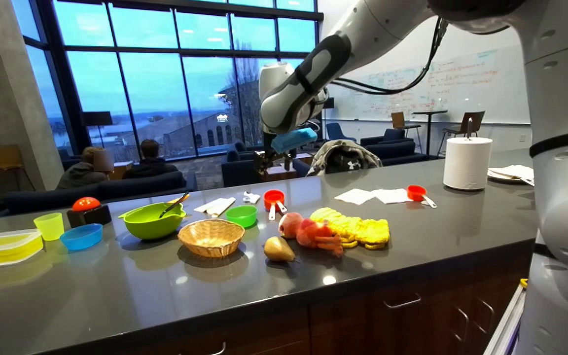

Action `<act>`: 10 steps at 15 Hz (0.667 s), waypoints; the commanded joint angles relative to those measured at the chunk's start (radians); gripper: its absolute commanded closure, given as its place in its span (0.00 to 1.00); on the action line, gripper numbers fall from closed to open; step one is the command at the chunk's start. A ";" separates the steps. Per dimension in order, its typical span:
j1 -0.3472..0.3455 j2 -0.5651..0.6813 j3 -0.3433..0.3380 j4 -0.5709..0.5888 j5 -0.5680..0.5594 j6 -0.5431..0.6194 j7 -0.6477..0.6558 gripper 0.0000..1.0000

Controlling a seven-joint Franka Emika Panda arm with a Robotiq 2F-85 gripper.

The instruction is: Move the orange measuring cup to the right

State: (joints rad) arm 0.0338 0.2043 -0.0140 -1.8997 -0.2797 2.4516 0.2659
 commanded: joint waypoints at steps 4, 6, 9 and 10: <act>0.010 0.085 -0.060 0.030 -0.038 0.132 0.021 0.00; 0.015 0.114 -0.075 0.041 -0.040 0.151 0.022 0.00; 0.026 0.156 -0.096 0.062 -0.045 0.172 0.027 0.00; 0.031 0.168 -0.103 0.069 -0.045 0.179 0.027 0.00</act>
State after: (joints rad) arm 0.0405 0.3313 -0.0864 -1.8679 -0.2965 2.6092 0.2674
